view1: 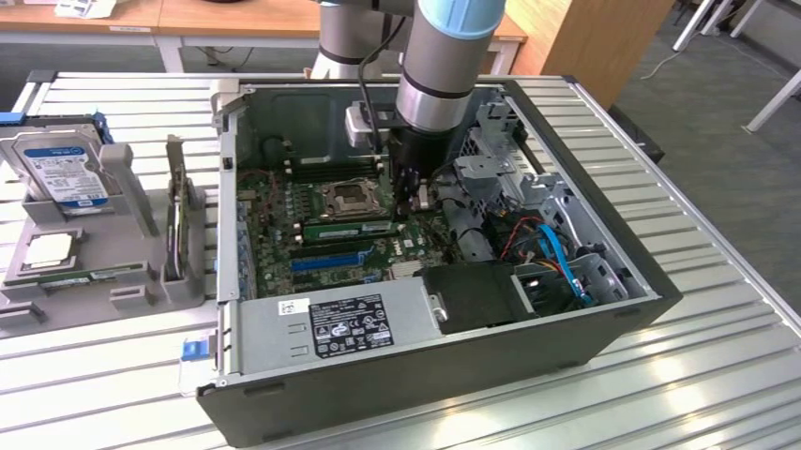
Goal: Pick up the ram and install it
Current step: 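Press down the ram until it locks into place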
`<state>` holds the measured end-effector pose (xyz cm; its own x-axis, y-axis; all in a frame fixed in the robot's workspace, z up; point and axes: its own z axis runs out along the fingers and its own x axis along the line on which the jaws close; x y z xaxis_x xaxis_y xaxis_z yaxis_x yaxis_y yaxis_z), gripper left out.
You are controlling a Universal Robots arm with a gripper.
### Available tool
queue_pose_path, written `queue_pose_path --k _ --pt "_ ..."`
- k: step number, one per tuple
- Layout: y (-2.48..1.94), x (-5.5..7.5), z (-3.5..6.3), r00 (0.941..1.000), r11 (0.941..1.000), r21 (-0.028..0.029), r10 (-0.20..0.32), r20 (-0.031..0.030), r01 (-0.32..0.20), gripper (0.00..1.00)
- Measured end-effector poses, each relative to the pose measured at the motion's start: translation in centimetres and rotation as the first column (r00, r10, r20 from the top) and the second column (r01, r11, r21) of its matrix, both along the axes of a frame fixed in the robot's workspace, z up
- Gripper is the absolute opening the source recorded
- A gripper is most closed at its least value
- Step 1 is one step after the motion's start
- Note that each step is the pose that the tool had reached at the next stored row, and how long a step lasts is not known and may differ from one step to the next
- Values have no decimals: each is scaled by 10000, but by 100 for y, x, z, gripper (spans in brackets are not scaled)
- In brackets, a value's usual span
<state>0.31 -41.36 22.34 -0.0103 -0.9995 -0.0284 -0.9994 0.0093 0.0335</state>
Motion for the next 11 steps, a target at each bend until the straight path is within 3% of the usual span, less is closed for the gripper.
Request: queue_pose_path --k 7,11 --pt "1 0 4 10000 10000 10 -1 5 1 10" --pt "0 0 69 10000 10000 2 -1 3 1 10"
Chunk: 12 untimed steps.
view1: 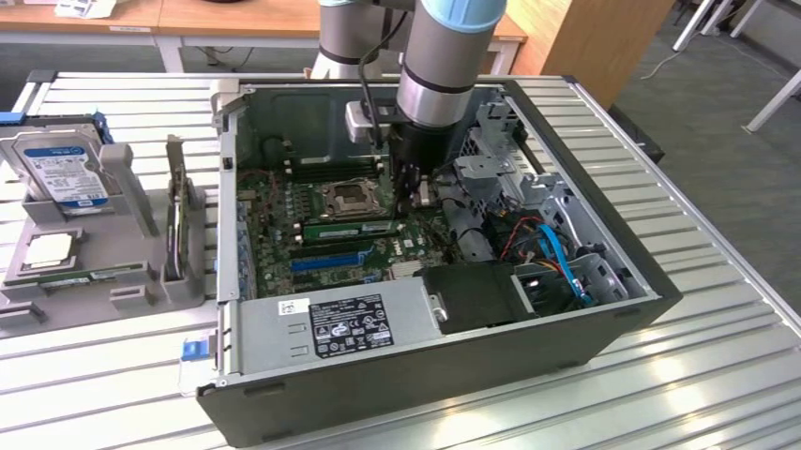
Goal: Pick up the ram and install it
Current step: 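Press down the ram until it locks into place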
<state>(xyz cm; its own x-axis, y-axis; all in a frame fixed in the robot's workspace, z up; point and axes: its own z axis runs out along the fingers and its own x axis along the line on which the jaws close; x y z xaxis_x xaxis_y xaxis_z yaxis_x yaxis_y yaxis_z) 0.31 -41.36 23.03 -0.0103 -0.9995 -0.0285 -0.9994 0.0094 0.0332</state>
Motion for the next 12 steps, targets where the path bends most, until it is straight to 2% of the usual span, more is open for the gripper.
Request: queue_pose_path --k 12 --pt "0 0 150 10000 10000 -1 0 0 0 10"
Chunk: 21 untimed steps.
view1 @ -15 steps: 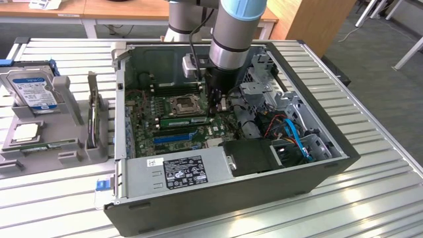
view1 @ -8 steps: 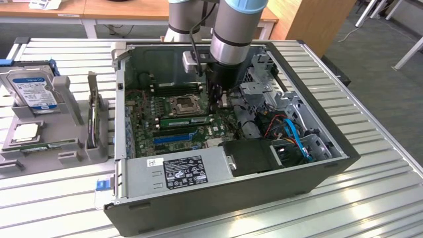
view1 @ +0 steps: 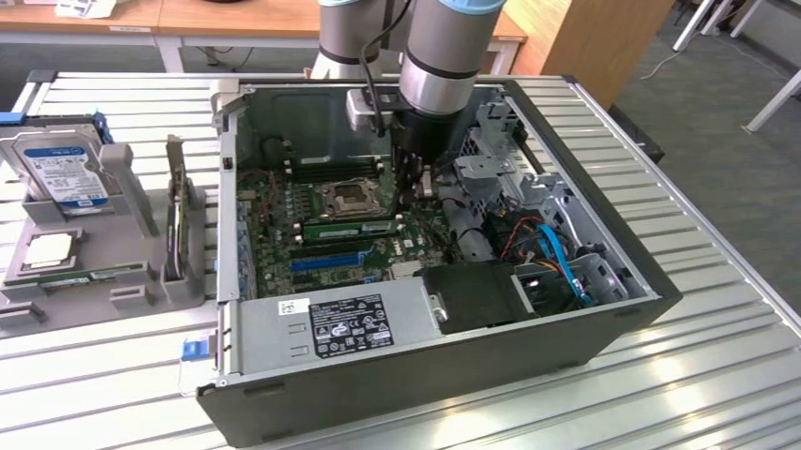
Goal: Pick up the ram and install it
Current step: 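Press down the ram until it locks into place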
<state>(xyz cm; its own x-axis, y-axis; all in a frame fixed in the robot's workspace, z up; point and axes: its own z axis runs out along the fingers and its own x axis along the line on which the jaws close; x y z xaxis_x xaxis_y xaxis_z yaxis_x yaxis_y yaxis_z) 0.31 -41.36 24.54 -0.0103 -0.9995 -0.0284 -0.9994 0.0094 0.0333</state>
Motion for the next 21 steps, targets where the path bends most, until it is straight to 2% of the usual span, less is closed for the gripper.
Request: queue_pose_path --k 9,21 --pt "0 -11 5 10000 10000 0 1 1 -1 10" --pt "3 -355 5 10000 10000 1 0 30 0 10"
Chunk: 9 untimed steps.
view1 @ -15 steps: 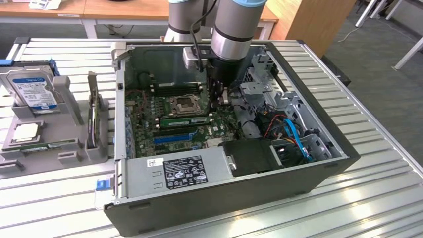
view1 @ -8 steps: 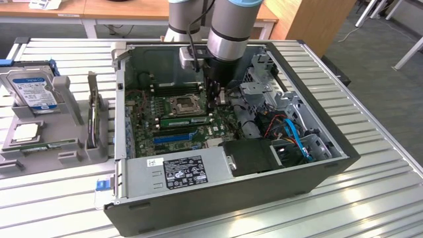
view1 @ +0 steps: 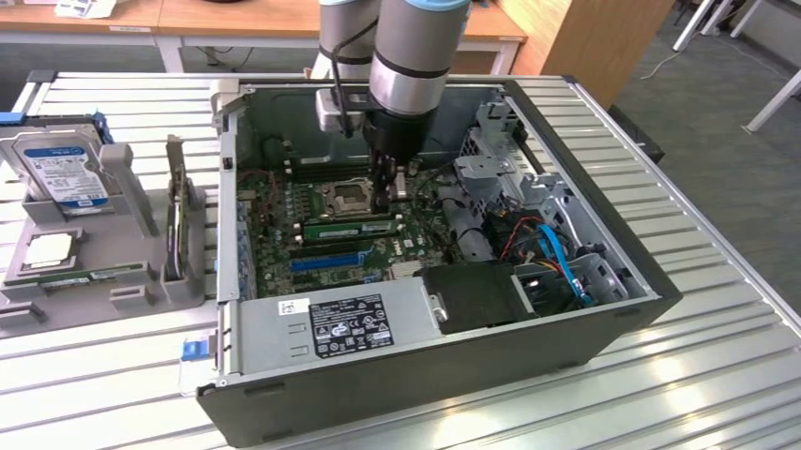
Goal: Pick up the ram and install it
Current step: 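Press down the ram until it locks into place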
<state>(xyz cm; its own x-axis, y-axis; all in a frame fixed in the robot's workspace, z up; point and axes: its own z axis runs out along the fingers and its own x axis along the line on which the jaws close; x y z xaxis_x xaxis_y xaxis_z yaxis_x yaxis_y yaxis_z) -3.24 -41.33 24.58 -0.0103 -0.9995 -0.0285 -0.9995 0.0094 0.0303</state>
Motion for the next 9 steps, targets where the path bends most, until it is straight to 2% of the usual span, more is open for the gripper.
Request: queue_pose_path --k 9 --pt "6 -236 0 10000 10000 0 0 12 0 10"
